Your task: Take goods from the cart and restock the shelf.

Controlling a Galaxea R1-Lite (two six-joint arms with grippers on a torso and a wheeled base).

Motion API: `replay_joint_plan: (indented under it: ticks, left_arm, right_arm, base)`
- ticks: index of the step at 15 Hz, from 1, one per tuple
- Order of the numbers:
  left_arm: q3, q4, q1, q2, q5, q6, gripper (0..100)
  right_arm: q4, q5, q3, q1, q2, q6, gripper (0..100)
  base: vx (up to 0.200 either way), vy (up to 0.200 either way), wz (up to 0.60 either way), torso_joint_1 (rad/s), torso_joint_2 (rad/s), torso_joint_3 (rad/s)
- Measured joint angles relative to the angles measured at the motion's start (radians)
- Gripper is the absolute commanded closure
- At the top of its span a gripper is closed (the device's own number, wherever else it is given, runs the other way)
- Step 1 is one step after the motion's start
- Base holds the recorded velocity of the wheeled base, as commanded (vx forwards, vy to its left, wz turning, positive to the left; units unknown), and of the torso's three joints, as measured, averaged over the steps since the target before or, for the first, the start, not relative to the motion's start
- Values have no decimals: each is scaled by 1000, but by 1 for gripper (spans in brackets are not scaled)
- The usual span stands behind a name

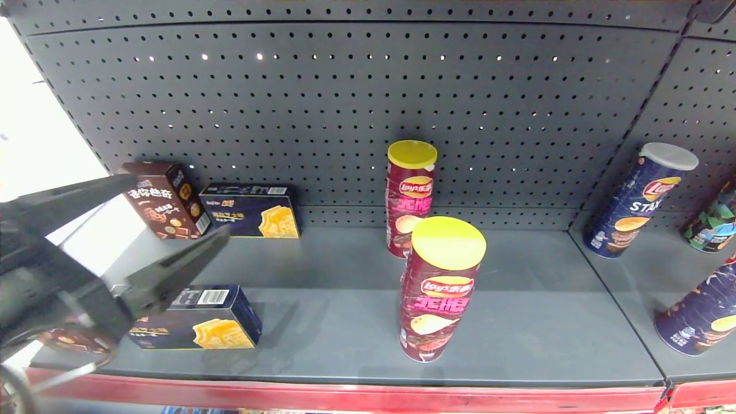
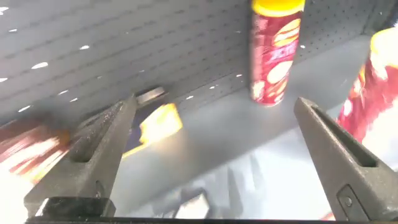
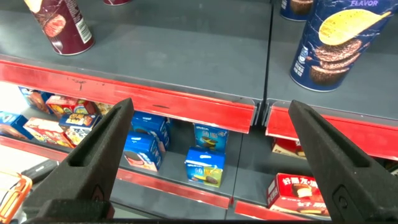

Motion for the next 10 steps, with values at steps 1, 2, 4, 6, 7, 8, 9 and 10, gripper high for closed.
replay_joint_plan:
  ticks: [1, 2, 4, 6, 7, 8, 9, 10]
  left_arm:
    - [68, 15, 23, -109, -1, -8, 0]
    - [144, 29, 59, -214, -2, -23, 0]
    - [293, 41, 208, -402, -15, -58, 0]
    - [448, 73, 396, -585, -152, -119, 0]
    - [487, 120, 456, -654, -224, -141, 0]
    - [517, 208, 507, -731, -283, -159, 0]
    - [532, 304, 538, -807, -311, -167, 0]
    - [542, 406, 556, -863, -327, -168, 0]
  right_arm:
    - [0, 0, 0, 0, 0, 0, 0]
    - [0, 0, 0, 0, 0, 0, 0]
    - [0, 0, 0, 0, 0, 0, 0]
    - [0, 0, 0, 0, 0, 0, 0]
    - [0, 0, 0, 0, 0, 0, 0]
    - [0, 0, 0, 0, 0, 0, 0]
    - [0, 0, 0, 0, 0, 0, 0]
    - [0, 0, 0, 0, 0, 0, 0]
  base:
    - [0, 0, 0, 0, 0, 0]
    - [0, 0, 0, 0, 0, 0]
    - [0, 0, 0, 0, 0, 0]
    - [0, 0, 0, 0, 0, 0]
    - [0, 0, 0, 0, 0, 0]
    - [0, 0, 0, 0, 0, 0]
    - [0, 0, 0, 0, 0, 0]
    - [0, 0, 0, 0, 0, 0]
